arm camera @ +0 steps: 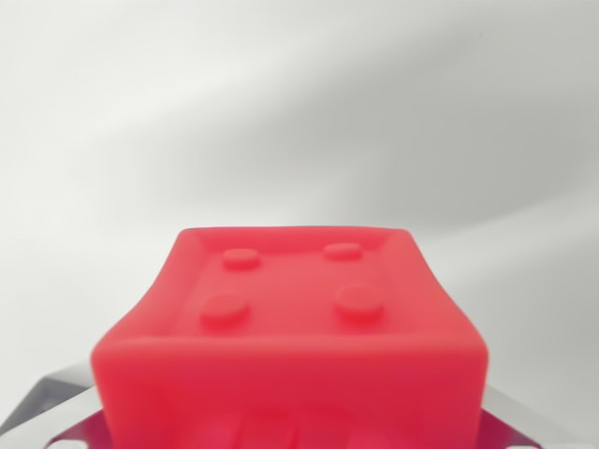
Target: Destack cube
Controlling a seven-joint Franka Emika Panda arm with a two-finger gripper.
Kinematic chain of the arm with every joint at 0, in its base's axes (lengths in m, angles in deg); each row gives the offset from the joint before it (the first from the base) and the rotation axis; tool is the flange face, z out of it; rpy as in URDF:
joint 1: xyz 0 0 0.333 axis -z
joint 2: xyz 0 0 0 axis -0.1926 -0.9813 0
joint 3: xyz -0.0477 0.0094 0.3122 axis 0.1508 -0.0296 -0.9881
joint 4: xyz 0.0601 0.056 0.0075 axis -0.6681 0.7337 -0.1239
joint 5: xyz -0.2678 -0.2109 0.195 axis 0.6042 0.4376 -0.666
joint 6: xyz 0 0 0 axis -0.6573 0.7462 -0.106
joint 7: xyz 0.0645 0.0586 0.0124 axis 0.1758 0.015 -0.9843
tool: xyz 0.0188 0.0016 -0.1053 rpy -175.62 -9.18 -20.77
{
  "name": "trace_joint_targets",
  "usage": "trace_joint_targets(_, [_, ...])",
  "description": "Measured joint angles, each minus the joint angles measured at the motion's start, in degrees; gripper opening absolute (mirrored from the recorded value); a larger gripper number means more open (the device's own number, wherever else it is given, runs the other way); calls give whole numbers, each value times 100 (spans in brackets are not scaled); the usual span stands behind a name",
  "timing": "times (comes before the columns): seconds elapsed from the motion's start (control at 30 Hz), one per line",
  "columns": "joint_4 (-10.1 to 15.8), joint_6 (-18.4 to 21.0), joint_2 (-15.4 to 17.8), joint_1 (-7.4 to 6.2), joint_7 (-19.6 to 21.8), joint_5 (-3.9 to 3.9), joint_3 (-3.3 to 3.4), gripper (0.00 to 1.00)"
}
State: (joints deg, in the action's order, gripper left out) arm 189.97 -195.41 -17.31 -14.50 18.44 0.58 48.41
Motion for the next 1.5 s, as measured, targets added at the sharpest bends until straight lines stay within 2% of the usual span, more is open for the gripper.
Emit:
trace_joint_targets(0.67, [-213, -6, -218, 366, -813, 0, 106, 0])
trace_joint_targets(1.17, [-395, -6, -390, 626, -1355, 0, 156, 0])
trace_joint_targets(1.27, [-413, -71, -460, 640, -1368, 5, 165, 0])
trace_joint_targets(1.5, [-469, -394, -888, 632, -1358, 54, 183, 0])
